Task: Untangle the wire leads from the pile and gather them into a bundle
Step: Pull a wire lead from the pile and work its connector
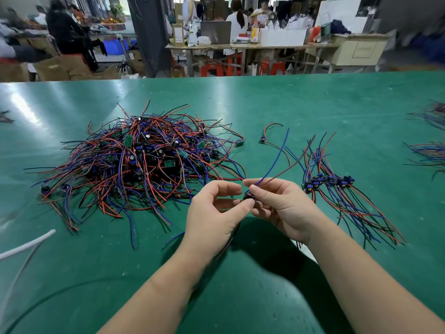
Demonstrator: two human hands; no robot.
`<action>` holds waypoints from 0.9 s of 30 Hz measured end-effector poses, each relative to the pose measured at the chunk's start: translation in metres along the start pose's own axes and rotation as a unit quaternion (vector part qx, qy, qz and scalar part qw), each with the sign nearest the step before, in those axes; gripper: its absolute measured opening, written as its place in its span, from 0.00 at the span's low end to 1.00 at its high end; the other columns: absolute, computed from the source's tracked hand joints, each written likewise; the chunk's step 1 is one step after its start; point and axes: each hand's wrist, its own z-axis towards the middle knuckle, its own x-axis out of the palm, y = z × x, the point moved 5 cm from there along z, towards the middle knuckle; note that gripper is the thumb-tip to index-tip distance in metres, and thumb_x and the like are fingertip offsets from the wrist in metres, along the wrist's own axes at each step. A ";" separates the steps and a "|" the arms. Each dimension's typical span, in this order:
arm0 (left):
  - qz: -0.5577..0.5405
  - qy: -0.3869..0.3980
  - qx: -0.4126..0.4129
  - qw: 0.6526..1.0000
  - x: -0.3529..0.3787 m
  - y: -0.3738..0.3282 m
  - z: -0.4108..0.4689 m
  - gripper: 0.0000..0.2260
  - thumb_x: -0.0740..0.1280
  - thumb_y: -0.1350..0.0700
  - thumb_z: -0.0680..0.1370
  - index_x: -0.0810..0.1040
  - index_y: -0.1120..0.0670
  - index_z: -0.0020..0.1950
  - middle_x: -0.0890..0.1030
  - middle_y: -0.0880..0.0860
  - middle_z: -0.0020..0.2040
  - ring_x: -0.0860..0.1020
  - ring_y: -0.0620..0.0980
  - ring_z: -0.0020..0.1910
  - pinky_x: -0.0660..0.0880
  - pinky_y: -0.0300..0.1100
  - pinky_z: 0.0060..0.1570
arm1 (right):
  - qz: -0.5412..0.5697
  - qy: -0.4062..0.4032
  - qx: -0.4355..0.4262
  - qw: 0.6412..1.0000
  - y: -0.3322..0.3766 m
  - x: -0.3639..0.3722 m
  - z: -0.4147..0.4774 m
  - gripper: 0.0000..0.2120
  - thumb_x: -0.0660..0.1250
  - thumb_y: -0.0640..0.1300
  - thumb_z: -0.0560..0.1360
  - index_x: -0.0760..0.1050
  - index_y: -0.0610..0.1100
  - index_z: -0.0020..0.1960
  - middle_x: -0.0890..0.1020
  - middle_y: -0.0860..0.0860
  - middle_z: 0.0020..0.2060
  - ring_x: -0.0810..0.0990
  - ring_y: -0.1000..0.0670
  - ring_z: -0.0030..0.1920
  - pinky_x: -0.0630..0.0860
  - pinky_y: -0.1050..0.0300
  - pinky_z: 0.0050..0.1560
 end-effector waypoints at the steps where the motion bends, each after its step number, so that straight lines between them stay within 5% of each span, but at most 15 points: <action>1: -0.008 0.000 -0.025 1.000 0.001 0.002 0.000 0.11 0.77 0.61 0.67 0.79 0.55 0.46 0.84 0.53 0.44 0.83 0.49 0.39 0.80 0.40 0.43 | -0.010 0.002 0.001 1.000 0.000 -0.001 -0.001 0.05 0.69 0.40 0.65 0.84 0.43 0.37 0.82 0.49 0.32 0.79 0.55 0.28 0.77 0.65 0.29; 5: -0.045 0.041 -0.104 0.993 0.008 0.008 -0.004 0.04 0.73 0.66 0.71 0.80 0.60 0.43 0.82 0.56 0.32 0.79 0.48 0.30 0.78 0.39 0.31 | -0.109 -0.006 0.002 0.994 0.006 -0.007 -0.003 0.02 0.72 0.41 0.65 0.83 0.44 0.35 0.82 0.49 0.30 0.78 0.55 0.27 0.74 0.64 0.25; 9: -0.025 0.080 -0.129 0.988 0.012 0.010 -0.007 0.04 0.71 0.67 0.72 0.80 0.59 0.41 0.81 0.54 0.30 0.79 0.47 0.28 0.78 0.37 0.31 | -0.224 -0.027 0.003 0.974 0.009 -0.019 -0.002 0.05 0.71 0.37 0.71 0.79 0.43 0.36 0.78 0.51 0.26 0.73 0.56 0.24 0.68 0.66 0.23; 14: -0.005 0.148 -0.163 0.976 0.020 0.011 -0.013 0.04 0.72 0.68 0.71 0.81 0.59 0.41 0.81 0.52 0.29 0.79 0.45 0.26 0.74 0.34 0.27 | -0.012 -0.083 0.023 0.996 0.022 -0.043 0.002 0.06 0.70 0.38 0.67 0.73 0.39 0.40 0.75 0.48 0.27 0.70 0.57 0.22 0.66 0.69 0.20; 17: 0.006 0.186 -0.193 0.963 0.026 0.015 -0.020 0.04 0.73 0.67 0.71 0.80 0.60 0.42 0.81 0.52 0.29 0.79 0.44 0.26 0.72 0.32 0.26 | 0.088 -0.153 0.015 0.984 0.030 -0.067 0.002 0.03 0.66 0.37 0.74 0.73 0.38 0.42 0.73 0.49 0.28 0.70 0.59 0.22 0.65 0.71 0.20; 24: 0.049 0.210 -0.196 0.957 0.023 0.016 -0.019 0.05 0.74 0.64 0.71 0.79 0.57 0.42 0.83 0.53 0.32 0.79 0.48 0.30 0.73 0.33 0.28 | 0.210 -0.209 -0.042 0.954 0.030 -0.074 0.005 0.05 0.62 0.39 0.78 0.75 0.41 0.44 0.78 0.47 0.31 0.75 0.56 0.25 0.71 0.69 0.25; 27: -0.016 0.161 -0.197 0.967 0.018 0.011 -0.014 0.04 0.73 0.66 0.72 0.80 0.59 0.42 0.83 0.55 0.33 0.81 0.48 0.32 0.77 0.36 0.31 | 0.187 -0.233 -0.069 0.952 0.031 -0.070 0.005 0.06 0.59 0.37 0.79 0.73 0.46 0.50 0.80 0.42 0.36 0.77 0.50 0.29 0.75 0.63 0.29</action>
